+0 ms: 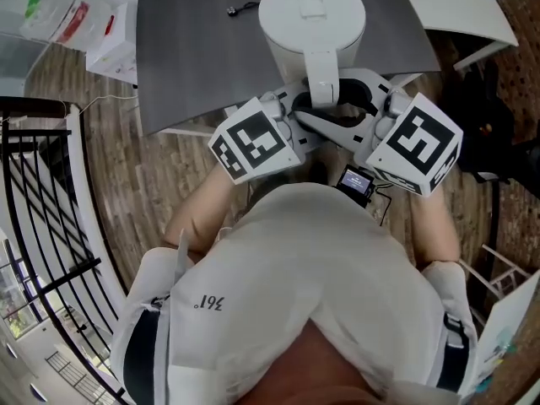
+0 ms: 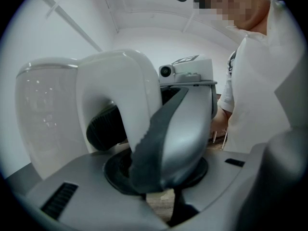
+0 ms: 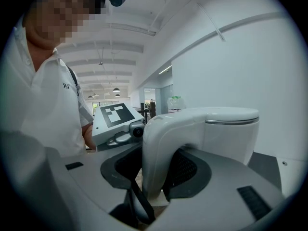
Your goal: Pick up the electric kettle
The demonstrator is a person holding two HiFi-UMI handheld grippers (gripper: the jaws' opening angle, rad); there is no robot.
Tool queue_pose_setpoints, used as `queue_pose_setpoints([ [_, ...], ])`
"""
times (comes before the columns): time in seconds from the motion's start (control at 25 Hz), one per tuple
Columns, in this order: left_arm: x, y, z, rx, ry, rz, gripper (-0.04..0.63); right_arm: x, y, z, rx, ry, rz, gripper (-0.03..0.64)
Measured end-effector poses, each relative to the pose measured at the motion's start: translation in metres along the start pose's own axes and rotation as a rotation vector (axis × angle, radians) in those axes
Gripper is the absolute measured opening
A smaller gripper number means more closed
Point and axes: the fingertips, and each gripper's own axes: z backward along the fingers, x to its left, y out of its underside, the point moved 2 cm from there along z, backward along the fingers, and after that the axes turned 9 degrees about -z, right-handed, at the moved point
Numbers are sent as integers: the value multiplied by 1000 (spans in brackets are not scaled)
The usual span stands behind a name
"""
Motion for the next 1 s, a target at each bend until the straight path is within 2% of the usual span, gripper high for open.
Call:
queue_pose_setpoints([
  [0.16,-8,5,0,7,-13,11,103,6,8,0,2,-18,-3,153],
  [0.32,-14,-1,1,6,6,15,103,12,5,4,-1,-8,-17,153],
  [0.68,-13,0,21,10,40,-42,106,19,-6,-11,-34,37,-1,153],
  [1.0,-19,6,31,5,53,-57,107,27,-3,-21,-27,53,1,153],
])
